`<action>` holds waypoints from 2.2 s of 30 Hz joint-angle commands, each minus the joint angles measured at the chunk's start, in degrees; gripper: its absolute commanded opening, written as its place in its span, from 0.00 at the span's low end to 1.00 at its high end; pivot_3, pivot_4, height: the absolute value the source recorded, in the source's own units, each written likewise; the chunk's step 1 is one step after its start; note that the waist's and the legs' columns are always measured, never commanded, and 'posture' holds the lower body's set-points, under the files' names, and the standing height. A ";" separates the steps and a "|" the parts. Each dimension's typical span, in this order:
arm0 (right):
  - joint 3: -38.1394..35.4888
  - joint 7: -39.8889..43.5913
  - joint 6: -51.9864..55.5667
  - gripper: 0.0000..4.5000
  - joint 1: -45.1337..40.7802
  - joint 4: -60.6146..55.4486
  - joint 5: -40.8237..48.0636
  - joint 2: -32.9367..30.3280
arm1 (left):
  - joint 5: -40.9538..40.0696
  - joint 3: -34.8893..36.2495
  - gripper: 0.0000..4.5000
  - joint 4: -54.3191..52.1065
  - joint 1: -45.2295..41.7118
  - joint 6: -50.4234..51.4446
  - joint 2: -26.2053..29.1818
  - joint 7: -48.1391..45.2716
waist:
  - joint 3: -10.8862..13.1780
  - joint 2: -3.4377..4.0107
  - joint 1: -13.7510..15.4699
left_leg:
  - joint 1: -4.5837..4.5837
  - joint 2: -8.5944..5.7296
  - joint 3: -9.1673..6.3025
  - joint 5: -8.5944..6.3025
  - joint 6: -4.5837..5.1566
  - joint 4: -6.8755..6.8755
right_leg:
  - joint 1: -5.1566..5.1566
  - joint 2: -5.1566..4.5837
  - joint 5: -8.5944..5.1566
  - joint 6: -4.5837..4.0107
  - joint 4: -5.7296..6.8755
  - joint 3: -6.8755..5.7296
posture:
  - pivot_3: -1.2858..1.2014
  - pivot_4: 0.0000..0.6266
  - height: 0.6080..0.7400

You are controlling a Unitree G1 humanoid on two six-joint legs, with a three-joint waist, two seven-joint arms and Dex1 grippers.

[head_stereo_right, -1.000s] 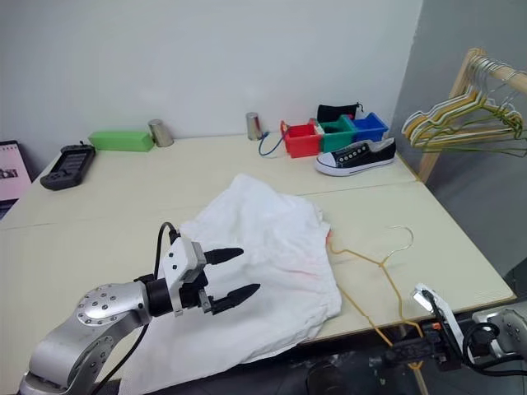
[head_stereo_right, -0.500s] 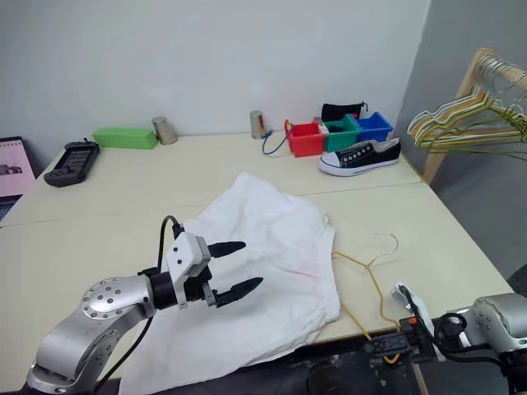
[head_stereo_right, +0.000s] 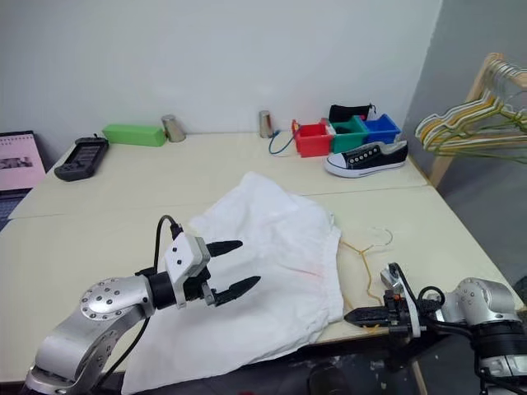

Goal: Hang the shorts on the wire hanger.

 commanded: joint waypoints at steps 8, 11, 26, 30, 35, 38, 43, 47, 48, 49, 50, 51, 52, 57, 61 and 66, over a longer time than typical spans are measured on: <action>-2.55 -0.78 0.05 0.00 -6.54 -1.68 1.51 -4.35 | 0.14 -0.08 0.99 0.67 -2.07 -1.67 -0.20 -0.83 | 0.19 0.28 -0.83 | 0.01 -0.11 -0.01 -0.21 -0.34 0.04 | -0.24 -0.12 0.01 0.01 -0.07 -0.01 | 0.41 0.07 1.00; -0.92 0.30 0.05 0.00 -8.47 -2.03 3.15 -6.48 | 0.10 -0.48 0.99 0.69 -2.09 -1.63 -0.42 -1.02 | 0.17 0.30 -0.83 | 0.00 -0.09 -0.05 -0.20 -0.33 0.04 | -0.23 -0.11 0.01 0.01 -0.07 -0.06 | 0.40 0.06 1.00; 11.77 5.03 -18.11 0.00 -13.44 -3.70 -10.47 -8.42 | 1.33 -1.39 0.99 1.27 -3.33 -2.43 -1.60 -0.25 | 0.04 0.52 1.05 | -0.47 -0.08 0.01 -0.33 0.15 -0.01 | -0.33 0.03 -0.22 0.37 0.19 0.01 | 0.41 0.05 1.00; 15.16 7.59 -30.73 0.00 -17.65 -1.05 -19.18 -7.91 | 0.71 0.00 0.99 3.06 -6.37 -2.34 0.57 -2.81 | 0.06 0.55 0.94 | -0.46 -0.09 0.00 -0.32 0.14 0.05 | -0.33 0.03 -0.18 0.47 0.20 0.01 | 0.41 0.04 1.00; 14.73 6.98 -37.99 0.00 -20.92 -1.24 -24.80 -6.67 | 1.19 2.45 0.99 10.67 -14.72 -4.56 4.31 -6.58 | 0.03 0.58 0.77 | -0.37 -0.09 -0.05 -0.29 0.15 0.07 | -0.28 0.03 -0.15 0.45 0.34 -0.03 | 0.42 0.03 1.00; 15.85 7.49 -41.54 0.00 -20.65 -2.33 -28.31 -7.68 | 2.29 2.55 0.99 15.59 -19.39 -6.91 5.60 -8.54 | 0.01 0.60 0.79 | -0.28 -0.09 -0.07 -0.28 0.16 0.08 | -0.18 0.04 -0.11 0.51 0.34 -0.04 | 0.42 0.03 1.00; 18.28 6.61 -57.17 0.00 -21.80 -0.29 -39.69 -10.00 | 5.54 0.89 0.99 25.87 -30.86 -12.82 6.95 -12.96 | 0.00 0.62 0.97 | -0.43 -0.11 -0.02 -0.29 0.15 0.07 | -0.27 0.01 -0.13 0.50 0.33 -0.01 | 0.41 0.02 1.00; 20.59 -5.25 -73.88 0.00 -25.58 7.19 -53.69 -7.31 | 10.19 -1.85 0.99 38.78 -41.79 -20.90 6.29 -16.56 | -0.04 0.65 0.67 | -0.55 -0.16 -0.02 -0.27 0.13 0.10 | -0.42 -0.02 -0.12 0.51 0.36 -0.02 | 0.41 0.00 1.00; 20.66 -6.96 -76.34 0.00 -26.02 8.16 -55.46 -6.33 | 11.98 -2.93 0.99 42.62 -44.17 -24.01 6.10 -17.45 | -0.04 0.66 0.55 | -0.53 -0.16 -0.02 -0.26 0.12 0.12 | -0.39 -0.02 -0.12 0.51 0.39 -0.02 | 0.41 0.00 1.00; 20.82 -8.94 -78.73 0.00 -26.39 8.74 -57.30 -5.38 | 13.70 -3.96 0.99 46.78 -46.91 -27.08 5.63 -17.97 | -0.07 0.71 0.38 | -0.49 -0.16 -0.02 -0.25 0.10 0.12 | -0.36 -0.02 -0.11 0.51 0.40 -0.02 | 0.41 0.00 1.00; 21.13 -10.40 -81.06 0.00 -26.68 9.06 -59.09 -4.64 | 15.04 -4.76 0.99 50.42 -49.34 -29.64 5.12 -18.36 | -0.10 0.75 0.29 | -0.46 -0.16 -0.03 -0.24 0.10 0.11 | -0.36 -0.02 -0.11 0.51 0.41 -0.02 | 0.41 0.00 1.00; 21.37 -11.28 -83.01 0.00 -26.82 8.98 -60.60 -4.06 | 16.08 -5.41 0.99 53.54 -51.49 -31.88 4.58 -18.76 | -0.10 0.74 0.33 | -0.35 -0.15 -0.02 -0.24 0.09 0.11 | -0.26 -0.02 -0.11 0.51 0.49 -0.01 | 0.41 0.00 1.00; 21.45 -11.68 -84.33 0.00 -26.92 9.06 -61.68 -3.60 | 16.69 -5.74 0.99 55.83 -52.91 -33.54 4.19 -19.15 | -0.10 0.75 0.26 | -0.30 -0.15 -0.05 -0.23 0.09 0.11 | -0.22 -0.02 -0.11 0.51 0.51 -0.04 | 0.41 0.00 1.00; 21.14 -13.27 -84.26 0.00 -26.64 3.00 -65.32 0.11 | 20.57 -8.35 0.99 68.81 -62.29 -42.08 0.52 -21.37 | -0.10 0.75 0.08 | -0.26 -0.16 -0.03 -0.21 0.07 0.11 | -0.21 -0.02 -0.11 0.52 0.56 -0.01 | 0.41 0.00 1.00; 20.97 -12.96 -81.22 0.00 -25.55 -3.00 -67.20 2.03 | 22.80 -10.05 0.99 74.78 -65.36 -46.57 -1.02 -24.41 | -0.10 0.74 -0.06 | -0.25 -0.17 -0.05 -0.21 0.07 0.12 | -0.22 -0.05 -0.11 0.52 0.68 -0.01 | 0.41 0.00 1.00; 20.86 -11.89 -76.29 0.00 -25.30 -10.06 -68.52 3.89 | 25.00 -11.84 0.99 78.15 -65.94 -49.33 -2.13 -27.66 | -0.10 0.74 -0.50 | -0.15 -0.20 -0.08 -0.21 0.07 0.13 | -0.32 -0.08 -0.12 0.54 1.14 -0.02 | 0.40 0.00 1.00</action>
